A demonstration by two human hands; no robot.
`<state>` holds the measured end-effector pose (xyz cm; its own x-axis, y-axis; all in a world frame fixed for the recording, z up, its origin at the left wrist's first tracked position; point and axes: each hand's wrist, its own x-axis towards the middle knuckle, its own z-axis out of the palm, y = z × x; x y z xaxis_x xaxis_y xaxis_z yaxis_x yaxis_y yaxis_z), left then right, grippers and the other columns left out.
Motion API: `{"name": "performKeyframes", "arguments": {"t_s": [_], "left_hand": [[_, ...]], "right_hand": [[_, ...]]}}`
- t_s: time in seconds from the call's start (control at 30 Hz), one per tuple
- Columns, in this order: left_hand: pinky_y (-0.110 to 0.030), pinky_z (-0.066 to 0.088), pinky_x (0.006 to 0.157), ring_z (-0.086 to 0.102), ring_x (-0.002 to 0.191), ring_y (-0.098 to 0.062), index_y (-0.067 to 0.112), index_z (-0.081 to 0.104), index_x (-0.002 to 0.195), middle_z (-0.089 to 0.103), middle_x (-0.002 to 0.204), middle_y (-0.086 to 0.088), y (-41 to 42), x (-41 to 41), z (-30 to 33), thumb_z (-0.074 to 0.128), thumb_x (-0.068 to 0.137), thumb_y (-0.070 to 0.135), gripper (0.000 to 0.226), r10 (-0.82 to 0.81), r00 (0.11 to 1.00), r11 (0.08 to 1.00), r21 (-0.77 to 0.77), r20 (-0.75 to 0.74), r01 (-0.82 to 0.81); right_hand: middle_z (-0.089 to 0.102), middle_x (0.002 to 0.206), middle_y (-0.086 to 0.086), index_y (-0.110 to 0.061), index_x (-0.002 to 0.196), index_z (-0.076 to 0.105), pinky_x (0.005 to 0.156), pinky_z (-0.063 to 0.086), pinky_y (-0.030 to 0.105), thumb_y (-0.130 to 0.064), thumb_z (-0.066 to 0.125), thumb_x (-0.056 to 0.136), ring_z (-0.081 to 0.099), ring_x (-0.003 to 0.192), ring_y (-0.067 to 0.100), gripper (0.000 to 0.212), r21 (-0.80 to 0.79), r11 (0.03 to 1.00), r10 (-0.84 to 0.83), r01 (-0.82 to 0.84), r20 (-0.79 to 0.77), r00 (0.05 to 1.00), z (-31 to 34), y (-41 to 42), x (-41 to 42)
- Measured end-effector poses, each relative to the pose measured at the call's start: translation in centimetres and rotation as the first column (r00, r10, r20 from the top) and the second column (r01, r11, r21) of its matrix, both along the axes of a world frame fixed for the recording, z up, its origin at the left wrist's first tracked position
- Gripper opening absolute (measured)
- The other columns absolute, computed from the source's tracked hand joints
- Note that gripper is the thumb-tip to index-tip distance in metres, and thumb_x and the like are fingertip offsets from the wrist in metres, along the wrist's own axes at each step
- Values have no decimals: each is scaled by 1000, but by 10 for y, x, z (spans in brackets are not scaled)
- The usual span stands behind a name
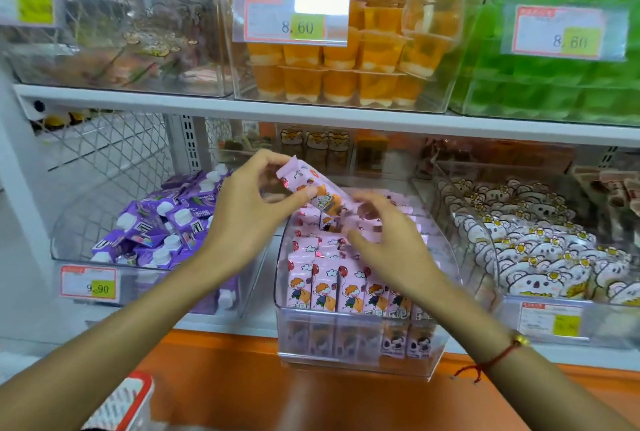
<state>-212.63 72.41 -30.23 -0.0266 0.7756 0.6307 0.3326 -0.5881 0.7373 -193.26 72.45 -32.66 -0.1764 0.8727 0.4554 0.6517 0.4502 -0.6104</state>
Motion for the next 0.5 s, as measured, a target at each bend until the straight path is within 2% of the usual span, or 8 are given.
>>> {"name": "performKeyframes", "arguments": {"t_s": [0.07, 0.13, 0.2, 0.23, 0.33, 0.43, 0.5], "left_hand": [[-20, 56, 71, 67, 83, 3, 37, 57, 86, 70, 86, 18, 11, -2, 5, 83, 71, 26, 32, 76, 979, 997, 24, -188, -73], [-32, 56, 73, 67, 79, -1, 35, 58, 87, 70, 84, 16, 23, -2, 12, 84, 69, 32, 32, 120, 917, 992, 10, -381, -126], [-37, 55, 73, 68, 80, -9, 29, 59, 89, 72, 86, 10, 37, 3, 19, 83, 70, 33, 31, 43, 867, 994, -63, -496, -86], [-35, 53, 71, 68, 80, -12, 28, 58, 89, 71, 86, 9, 43, 7, 21, 83, 70, 36, 32, 30, 825, 993, -80, -565, -90], [-29, 40, 61, 64, 80, -17, 28, 62, 95, 64, 81, 10, 62, 20, 25, 80, 71, 45, 35, 95, 620, 986, -11, -779, -165], [-32, 45, 72, 62, 97, -24, 24, 64, 110, 68, 103, 2, 80, 35, 15, 78, 73, 47, 46, 140, 451, 980, 57, -881, -192], [-31, 41, 74, 60, 106, -24, 23, 61, 118, 66, 116, 0, 91, 42, 7, 77, 73, 48, 54, 140, 384, 978, 66, -913, -199]], "right_hand": [[51, 131, 3, -19, 139, 39, 94, 44, 33, -27, 59, 92, 43, 123, 19, 52, 56, 998, -56, 42, 281, 958, -9, 1, 7], [44, 138, 5, -19, 141, 36, 96, 44, 34, -31, 53, 95, 38, 128, 22, 51, 72, 997, -49, 21, 415, 909, -15, 0, 10], [41, 142, 4, -19, 141, 39, 95, 40, 30, -32, 45, 98, 37, 131, 21, 45, 66, 998, -31, 1, 460, 887, -17, 0, 11], [43, 141, 3, -20, 141, 40, 94, 40, 29, -32, 42, 99, 38, 130, 20, 44, 57, 998, -24, -3, 464, 886, -18, 0, 11], [48, 135, 2, -21, 143, 38, 88, 39, 27, -32, 37, 101, 43, 123, 20, 44, 48, 999, -23, 1, 481, 877, -18, -1, 10], [49, 135, 3, -21, 144, 37, 89, 39, 29, -32, 37, 101, 44, 122, 21, 44, 35, 999, -18, 2, 482, 876, -17, -1, 10], [49, 134, 3, -22, 143, 37, 84, 38, 29, -33, 37, 101, 44, 120, 21, 44, 32, 999, -11, -6, 486, 874, -17, 0, 11]]}}
